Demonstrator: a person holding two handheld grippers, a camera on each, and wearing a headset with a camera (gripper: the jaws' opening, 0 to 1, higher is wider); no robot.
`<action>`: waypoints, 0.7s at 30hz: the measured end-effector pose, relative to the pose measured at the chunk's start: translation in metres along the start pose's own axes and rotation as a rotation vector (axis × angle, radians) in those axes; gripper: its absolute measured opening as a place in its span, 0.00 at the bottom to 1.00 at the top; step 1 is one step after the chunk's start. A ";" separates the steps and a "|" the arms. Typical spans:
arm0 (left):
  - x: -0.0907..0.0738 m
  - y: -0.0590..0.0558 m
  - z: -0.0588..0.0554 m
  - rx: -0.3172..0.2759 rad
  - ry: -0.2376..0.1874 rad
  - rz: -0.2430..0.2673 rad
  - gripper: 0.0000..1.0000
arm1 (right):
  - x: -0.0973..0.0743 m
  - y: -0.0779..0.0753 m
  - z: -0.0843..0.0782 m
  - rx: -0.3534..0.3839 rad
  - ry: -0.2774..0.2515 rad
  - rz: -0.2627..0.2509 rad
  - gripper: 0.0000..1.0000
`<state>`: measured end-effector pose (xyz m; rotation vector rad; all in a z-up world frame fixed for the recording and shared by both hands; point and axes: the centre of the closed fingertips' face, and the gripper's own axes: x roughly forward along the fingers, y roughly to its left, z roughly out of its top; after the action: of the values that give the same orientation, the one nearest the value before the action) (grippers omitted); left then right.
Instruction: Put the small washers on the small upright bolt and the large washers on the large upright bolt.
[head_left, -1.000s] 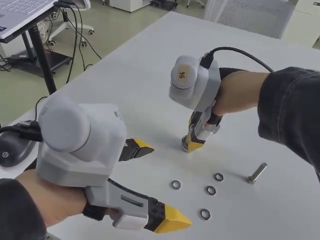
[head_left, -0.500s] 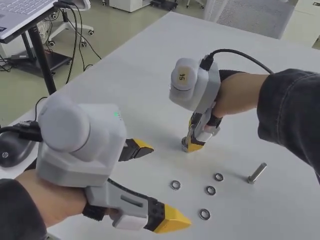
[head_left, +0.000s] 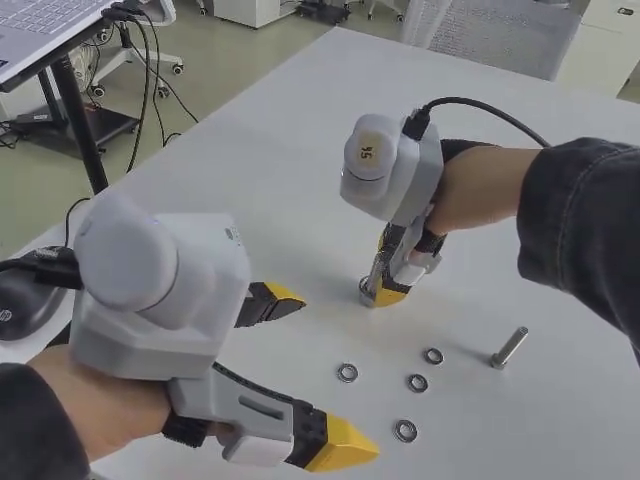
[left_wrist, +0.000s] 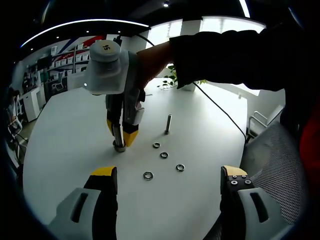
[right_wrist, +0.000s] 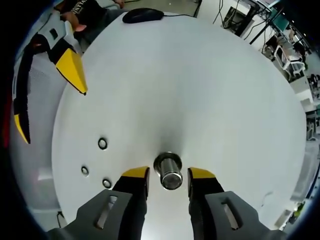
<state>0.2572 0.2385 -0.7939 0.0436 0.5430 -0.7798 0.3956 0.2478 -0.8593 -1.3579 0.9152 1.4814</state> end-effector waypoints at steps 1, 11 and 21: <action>0.000 0.000 0.000 0.001 0.001 -0.001 0.85 | -0.001 0.001 0.000 0.001 -0.001 -0.001 0.32; 0.002 0.000 0.001 0.004 0.004 -0.006 0.85 | -0.004 0.002 -0.004 0.017 -0.004 -0.004 0.33; 0.002 0.001 0.002 0.006 0.006 -0.003 0.85 | -0.010 0.003 -0.004 0.032 -0.015 -0.008 0.33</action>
<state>0.2595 0.2374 -0.7936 0.0509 0.5459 -0.7842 0.3936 0.2421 -0.8501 -1.3241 0.9193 1.4632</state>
